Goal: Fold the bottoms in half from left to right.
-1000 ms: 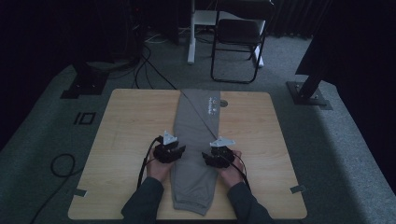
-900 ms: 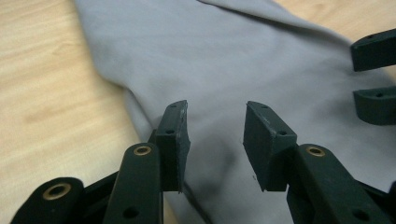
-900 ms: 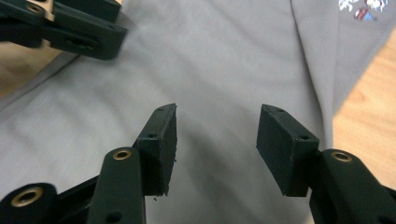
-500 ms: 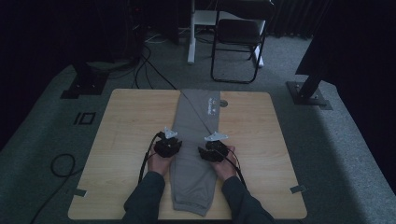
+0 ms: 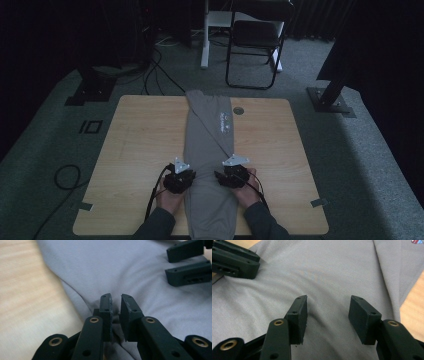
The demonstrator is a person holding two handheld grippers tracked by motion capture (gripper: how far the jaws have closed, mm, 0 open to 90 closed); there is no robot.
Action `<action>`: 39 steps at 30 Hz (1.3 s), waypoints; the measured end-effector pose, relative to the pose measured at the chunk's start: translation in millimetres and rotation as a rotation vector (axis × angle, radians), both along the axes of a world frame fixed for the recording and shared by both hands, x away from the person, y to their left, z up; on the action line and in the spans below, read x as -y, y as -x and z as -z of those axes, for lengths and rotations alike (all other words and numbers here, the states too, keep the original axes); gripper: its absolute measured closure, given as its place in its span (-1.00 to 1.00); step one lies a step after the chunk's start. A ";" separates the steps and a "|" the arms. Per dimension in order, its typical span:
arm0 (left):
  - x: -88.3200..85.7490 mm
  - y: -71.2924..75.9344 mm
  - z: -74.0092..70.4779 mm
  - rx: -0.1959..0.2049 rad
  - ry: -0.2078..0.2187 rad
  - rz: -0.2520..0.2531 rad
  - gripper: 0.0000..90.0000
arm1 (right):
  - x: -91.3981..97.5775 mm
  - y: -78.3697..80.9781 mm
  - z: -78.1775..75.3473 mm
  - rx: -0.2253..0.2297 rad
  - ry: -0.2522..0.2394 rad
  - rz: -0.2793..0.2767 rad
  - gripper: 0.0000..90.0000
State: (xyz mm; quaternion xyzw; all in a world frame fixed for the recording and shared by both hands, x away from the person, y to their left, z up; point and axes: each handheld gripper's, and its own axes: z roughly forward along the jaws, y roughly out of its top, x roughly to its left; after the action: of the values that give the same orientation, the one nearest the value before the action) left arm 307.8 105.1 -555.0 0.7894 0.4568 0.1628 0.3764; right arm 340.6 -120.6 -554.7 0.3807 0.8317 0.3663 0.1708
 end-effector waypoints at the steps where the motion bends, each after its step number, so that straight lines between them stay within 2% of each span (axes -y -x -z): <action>1: 1.2 4.5 0.0 0.000 -0.001 0.002 0.79 | 1.5 4.1 0.0 -0.001 -0.001 -0.007 0.09; 2: 1.2 4.5 0.0 0.000 -0.001 0.002 0.79 | 1.5 4.1 0.0 -0.001 -0.001 -0.007 0.09; 4: 3.7 16.1 0.5 -0.007 0.012 0.006 0.81 | 6.8 16.1 0.1 0.000 -0.001 -0.023 0.09; 7: 9.2 28.2 0.3 0.000 -0.005 0.027 0.82 | 11.6 26.8 0.0 -0.004 0.000 -0.030 0.09; 10: 11.6 34.4 0.3 0.002 -0.002 0.047 0.75 | 13.6 33.4 -1.6 -0.017 0.012 -0.030 0.09; 11: 11.1 35.2 0.6 0.007 0.006 0.065 0.68 | 13.8 33.9 -2.5 -0.023 0.019 -0.034 0.09; 13: 8.5 33.1 -0.2 0.043 0.004 0.063 0.66 | 13.9 33.4 -2.9 -0.026 0.022 -0.039 0.09; 14: 5.5 30.0 -2.7 0.063 0.010 0.053 0.64 | 14.3 32.2 -3.3 -0.028 0.023 -0.046 0.11; 15: -1.7 19.0 -10.6 0.081 0.034 0.027 0.60 | 14.2 29.4 -4.0 -0.022 0.025 -0.044 0.16; 16: -1.7 19.0 -10.6 0.081 0.034 0.027 0.58 | 14.2 29.4 -4.0 -0.022 0.025 -0.044 0.16; 17: -4.7 11.5 -14.7 0.098 0.031 0.012 0.58 | 13.8 27.7 -4.8 -0.018 0.028 -0.035 0.16; 18: -10.0 -7.9 -20.5 0.102 0.026 -0.009 0.56 | 13.1 22.7 -7.5 -0.009 0.026 -0.021 0.16; 20: -14.0 -32.2 -22.5 0.083 0.021 -0.038 0.54 | 11.4 15.2 -12.1 0.010 0.027 -0.006 0.16; 21: -14.0 -32.2 -22.5 0.083 0.021 -0.038 0.51 | 10.4 9.0 -15.2 0.031 0.029 0.006 0.16; 22: -14.5 -51.7 -20.8 0.023 0.033 -0.049 0.48 | 9.8 4.3 -16.9 0.034 0.027 0.017 0.16; 23: -14.5 -51.7 -20.8 0.023 0.033 -0.049 0.45 | 9.0 -3.2 -18.8 0.030 0.020 0.032 0.16; 24: -12.7 -62.2 -18.5 0.012 0.024 -0.054 0.45 | 9.0 -3.2 -18.8 0.030 0.020 0.032 0.16; 25: -8.9 -73.4 -14.7 0.016 0.002 -0.059 0.41 | 6.0 -18.3 -21.1 0.031 0.026 0.055 0.16; 26: -8.9 -73.4 -14.7 0.016 0.002 -0.059 0.41 | 6.0 -18.3 -21.1 0.031 0.026 0.055 0.16; 28: -3.5 -85.4 -7.5 0.012 -0.039 -0.061 0.41 | 1.6 -34.5 -21.0 0.031 0.055 0.075 0.16; 29: -2.3 -87.1 -4.8 0.015 -0.056 -0.069 0.49 | -0.8 -44.4 -19.7 0.032 0.069 0.083 0.15; 30: -2.2 -87.1 -3.5 0.026 -0.053 -0.073 0.56 | -2.1 -50.3 -18.3 0.027 0.070 0.097 0.16; 33: -3.5 -84.7 -3.7 0.005 -0.044 -0.059 0.80 | -5.2 -64.7 -11.3 -0.001 0.049 0.121 0.17; 34: -3.8 -82.0 -3.3 0.012 -0.049 -0.053 0.84 | -6.9 -67.7 -7.9 -0.005 0.064 0.124 0.16; 36: -6.0 -75.6 -2.4 0.020 -0.047 -0.050 0.89 | -7.4 -68.7 -5.4 -0.015 0.043 0.135 0.17; 39: -11.4 -66.1 -1.0 0.021 -0.033 -0.046 0.91 | -8.4 -63.9 -5.9 -0.015 0.053 0.122 0.17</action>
State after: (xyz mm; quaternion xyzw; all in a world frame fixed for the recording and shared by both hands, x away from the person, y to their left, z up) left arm 373.9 116.5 -554.0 0.7830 0.4682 0.1870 0.3643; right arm 404.5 -112.2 -548.8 0.4289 0.8177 0.3299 0.1966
